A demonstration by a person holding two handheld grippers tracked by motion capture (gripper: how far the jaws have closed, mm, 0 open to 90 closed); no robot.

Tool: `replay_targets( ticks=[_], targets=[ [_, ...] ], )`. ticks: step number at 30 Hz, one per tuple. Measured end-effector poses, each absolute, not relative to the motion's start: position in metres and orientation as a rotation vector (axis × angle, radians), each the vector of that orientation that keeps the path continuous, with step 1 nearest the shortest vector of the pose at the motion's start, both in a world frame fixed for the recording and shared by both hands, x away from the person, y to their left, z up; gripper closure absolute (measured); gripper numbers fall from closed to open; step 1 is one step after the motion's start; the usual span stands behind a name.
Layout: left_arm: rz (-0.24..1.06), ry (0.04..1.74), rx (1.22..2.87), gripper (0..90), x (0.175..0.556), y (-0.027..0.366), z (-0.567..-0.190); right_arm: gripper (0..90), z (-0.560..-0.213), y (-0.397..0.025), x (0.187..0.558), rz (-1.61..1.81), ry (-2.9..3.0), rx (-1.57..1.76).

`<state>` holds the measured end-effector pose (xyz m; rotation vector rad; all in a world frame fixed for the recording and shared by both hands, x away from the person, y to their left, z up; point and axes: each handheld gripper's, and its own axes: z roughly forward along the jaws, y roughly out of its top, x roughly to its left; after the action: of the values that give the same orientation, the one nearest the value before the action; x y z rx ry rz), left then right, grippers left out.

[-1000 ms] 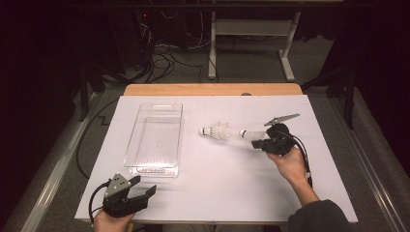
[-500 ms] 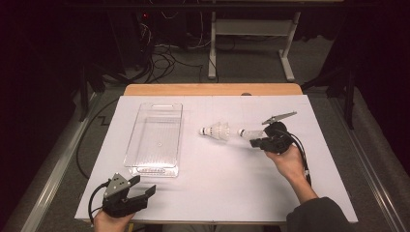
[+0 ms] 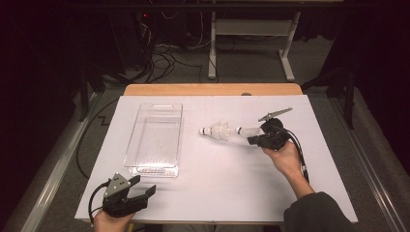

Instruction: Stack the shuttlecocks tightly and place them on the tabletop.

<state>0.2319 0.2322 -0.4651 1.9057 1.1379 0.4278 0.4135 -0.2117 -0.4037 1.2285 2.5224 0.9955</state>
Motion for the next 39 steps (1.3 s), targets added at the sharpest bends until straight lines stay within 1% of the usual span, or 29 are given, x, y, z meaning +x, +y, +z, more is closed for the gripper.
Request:
replay_targets(
  ticks=[39],
  targets=[
    [0.428,1.135,1.900,31.8,0.232,0.234,-0.464,90.0,-0.415,-0.200,0.424,0.981,2.563,1.216]
  ],
)
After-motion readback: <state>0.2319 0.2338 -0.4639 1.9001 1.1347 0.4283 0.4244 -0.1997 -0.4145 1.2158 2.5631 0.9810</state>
